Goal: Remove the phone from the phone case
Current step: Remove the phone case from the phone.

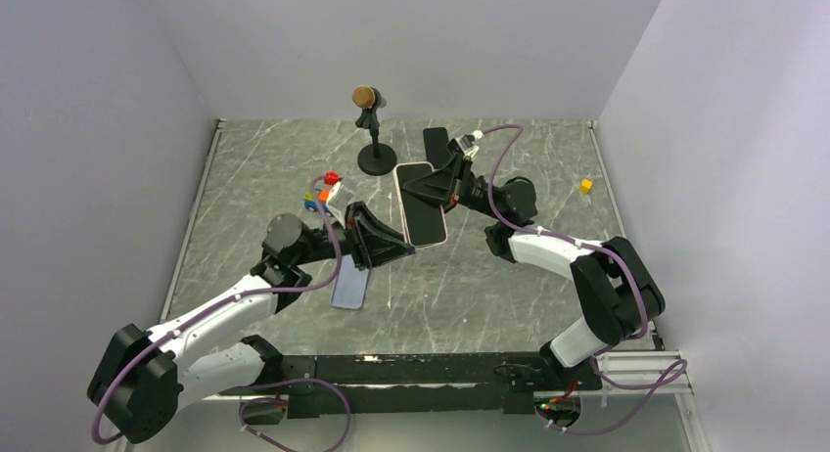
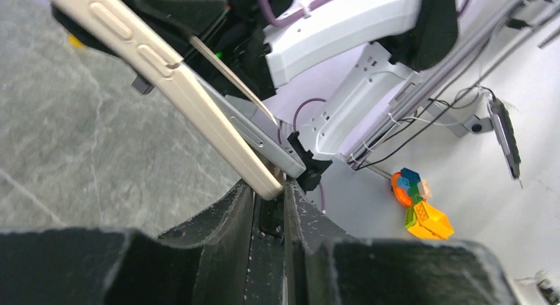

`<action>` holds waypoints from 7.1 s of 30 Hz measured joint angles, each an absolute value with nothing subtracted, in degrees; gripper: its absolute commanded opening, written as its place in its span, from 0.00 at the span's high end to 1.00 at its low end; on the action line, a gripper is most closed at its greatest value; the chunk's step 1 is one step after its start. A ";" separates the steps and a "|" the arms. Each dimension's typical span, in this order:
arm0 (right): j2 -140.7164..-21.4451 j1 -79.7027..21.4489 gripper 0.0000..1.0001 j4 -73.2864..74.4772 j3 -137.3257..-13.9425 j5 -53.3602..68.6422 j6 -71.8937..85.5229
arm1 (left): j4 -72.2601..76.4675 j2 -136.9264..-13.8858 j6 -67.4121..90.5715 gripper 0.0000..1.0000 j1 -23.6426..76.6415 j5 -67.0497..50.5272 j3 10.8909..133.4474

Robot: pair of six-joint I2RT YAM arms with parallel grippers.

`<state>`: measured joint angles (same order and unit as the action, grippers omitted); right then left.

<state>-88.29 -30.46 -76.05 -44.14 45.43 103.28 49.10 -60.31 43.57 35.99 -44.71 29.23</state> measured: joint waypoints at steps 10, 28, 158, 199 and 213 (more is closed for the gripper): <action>-91.57 -29.17 1.00 -77.30 -44.86 42.13 102.06 | 18.39 -56.75 40.95 0.77 35.81 -34.61 37.28; -86.54 -29.93 1.00 -64.66 -44.95 44.95 92.47 | 1.48 -46.52 36.51 0.27 32.93 -31.59 39.42; -72.01 -30.96 0.52 -16.58 -47.99 52.64 51.59 | 19.03 -50.48 58.04 1.00 25.30 -32.29 35.05; -83.35 -32.88 1.00 -22.87 -61.23 67.90 24.16 | 42.39 -50.43 94.02 1.00 17.56 -43.97 25.69; -87.44 -35.66 1.00 -15.05 -61.63 60.34 9.23 | 44.64 -48.77 102.24 1.00 19.97 -45.19 25.71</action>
